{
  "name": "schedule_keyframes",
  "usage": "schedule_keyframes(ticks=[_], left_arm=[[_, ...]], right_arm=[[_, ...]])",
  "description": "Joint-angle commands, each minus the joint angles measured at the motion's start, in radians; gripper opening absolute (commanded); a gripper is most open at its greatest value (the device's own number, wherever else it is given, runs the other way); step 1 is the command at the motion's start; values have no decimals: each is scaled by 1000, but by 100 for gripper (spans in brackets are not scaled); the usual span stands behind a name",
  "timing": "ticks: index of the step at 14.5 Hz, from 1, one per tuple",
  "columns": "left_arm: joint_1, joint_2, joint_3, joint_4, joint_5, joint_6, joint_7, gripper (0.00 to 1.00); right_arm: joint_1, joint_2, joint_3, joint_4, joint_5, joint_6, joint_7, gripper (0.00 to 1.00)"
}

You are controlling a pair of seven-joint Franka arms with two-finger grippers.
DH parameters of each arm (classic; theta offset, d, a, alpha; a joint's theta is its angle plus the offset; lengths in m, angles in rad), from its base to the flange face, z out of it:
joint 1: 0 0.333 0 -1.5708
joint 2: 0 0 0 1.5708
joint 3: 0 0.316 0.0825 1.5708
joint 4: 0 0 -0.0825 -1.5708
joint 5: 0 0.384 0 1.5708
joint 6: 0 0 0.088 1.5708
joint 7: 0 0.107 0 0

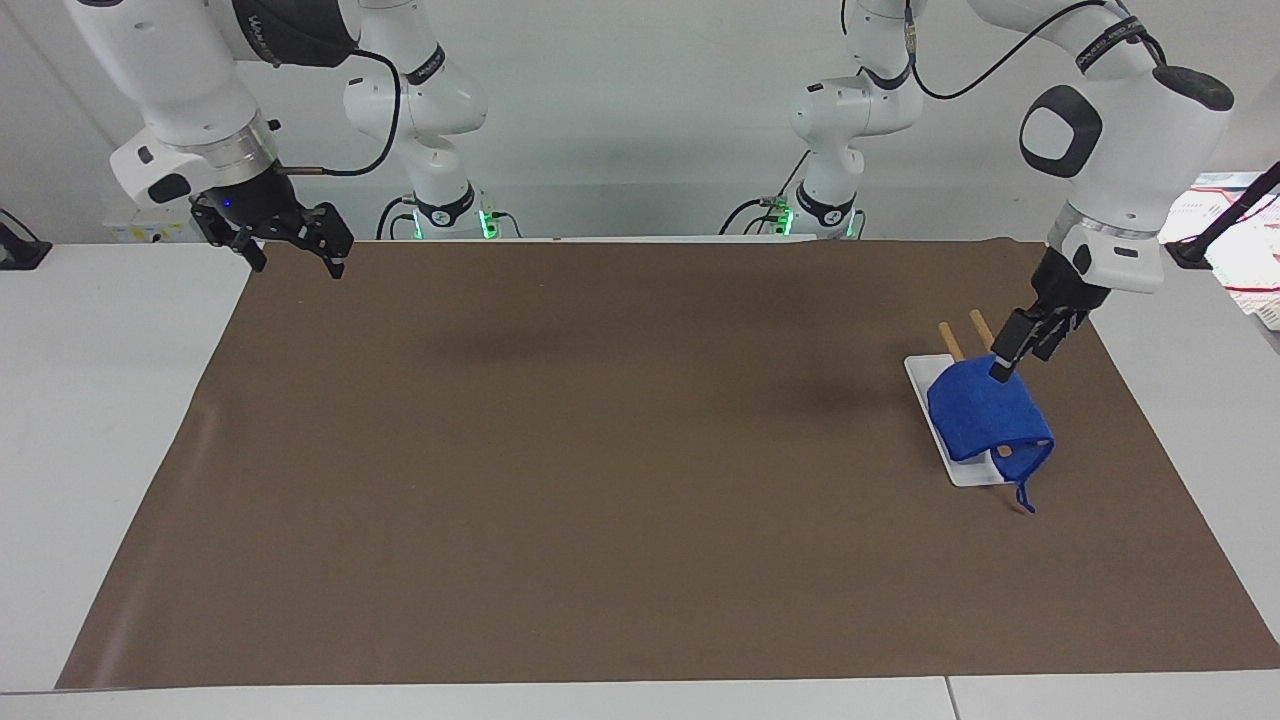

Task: Right arm passes towel to left arm to hang

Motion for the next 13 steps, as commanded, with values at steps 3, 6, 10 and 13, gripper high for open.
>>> schedule_keyframes(ticks=[3, 6, 10, 13], left_arm=[[-33, 14, 11, 168, 54, -259, 108, 100], [-55, -6, -2, 178, 52, -357, 183, 100], [-65, -37, -3, 156, 51, -394, 266, 100], [-66, -38, -3, 154, 51, -407, 303, 100]], right_arm=[[-5, -18, 7, -21, 1, 4, -16, 100], [-8, -18, 7, -21, 1, 3, -18, 100], [-6, -18, 7, -21, 1, 1, -19, 100], [-6, -18, 7, -21, 1, 1, -19, 100]])
